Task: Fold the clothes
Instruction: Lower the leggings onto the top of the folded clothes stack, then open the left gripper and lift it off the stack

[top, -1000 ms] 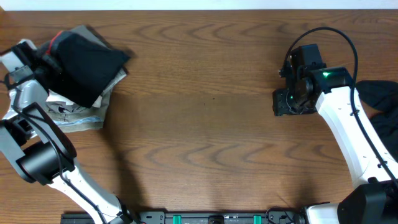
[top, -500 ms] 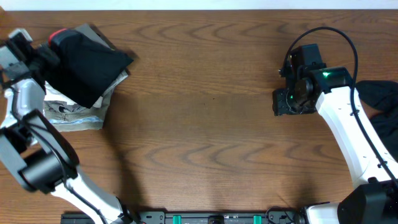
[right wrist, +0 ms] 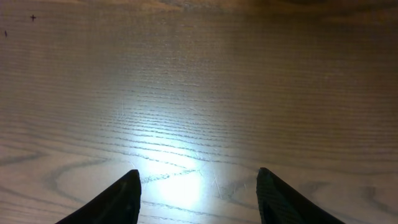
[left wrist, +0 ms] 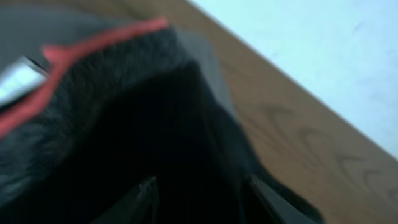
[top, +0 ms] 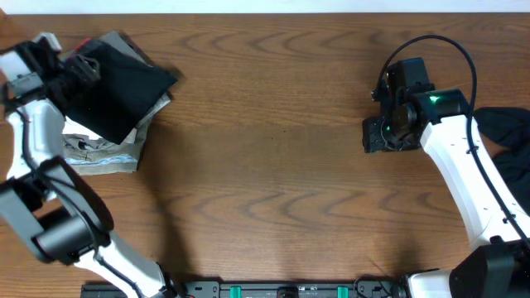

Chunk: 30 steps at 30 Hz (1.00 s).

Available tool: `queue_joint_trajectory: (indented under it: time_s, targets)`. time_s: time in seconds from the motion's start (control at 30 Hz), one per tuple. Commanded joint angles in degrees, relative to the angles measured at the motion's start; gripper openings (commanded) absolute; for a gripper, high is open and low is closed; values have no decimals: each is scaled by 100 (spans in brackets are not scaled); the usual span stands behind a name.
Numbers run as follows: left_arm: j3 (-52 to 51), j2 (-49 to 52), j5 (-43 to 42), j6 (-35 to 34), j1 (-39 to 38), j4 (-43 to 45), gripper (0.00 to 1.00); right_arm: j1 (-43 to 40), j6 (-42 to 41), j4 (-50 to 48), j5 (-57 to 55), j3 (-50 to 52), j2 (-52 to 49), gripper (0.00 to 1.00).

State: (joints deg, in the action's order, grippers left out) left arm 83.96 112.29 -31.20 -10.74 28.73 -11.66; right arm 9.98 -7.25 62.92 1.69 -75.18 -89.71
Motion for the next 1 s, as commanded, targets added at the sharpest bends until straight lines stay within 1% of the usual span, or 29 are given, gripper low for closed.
queue_joint_trajectory:
  time_s: [0.0,0.13,0.27,0.43,0.53,0.6,0.67,0.7,0.77,0.83,0.9,0.97]
  targets:
    - [-59,507,-55,-52,-140,271,49,-17,-85,-15,24,-13,98,58]
    - [-59,1014,-55,-55,-232,750,56,-17,-87,-7,24,-13,98,58]
    - [-59,1377,-59,-57,-245,785,58,-17,-87,0,26,-13,98,58]
    - [-59,1366,-83,-52,-223,706,59,-17,-85,37,26,-13,98,58]
    - [-57,1198,-212,-52,-212,706,59,-17,-85,35,24,-13,98,59]
    - [-57,990,-291,-52,-214,704,59,-17,-85,31,24,-13,98,61]
    - [-57,684,-291,-50,-214,678,59,-17,-85,13,26,-13,98,68]
    - [-57,444,-289,-26,-214,651,59,-17,-87,4,26,-13,98,73]
    - [-57,52,-286,116,-214,568,59,-17,-87,7,26,-13,98,80]
    - [-57,-476,-256,319,-247,437,63,-17,-87,9,26,-13,98,91]
    - [-57,-951,-221,348,-306,234,65,-17,-90,-2,26,-13,98,99]
    - [-57,-1351,-221,481,-400,-35,69,-17,-87,-59,26,-13,98,99]
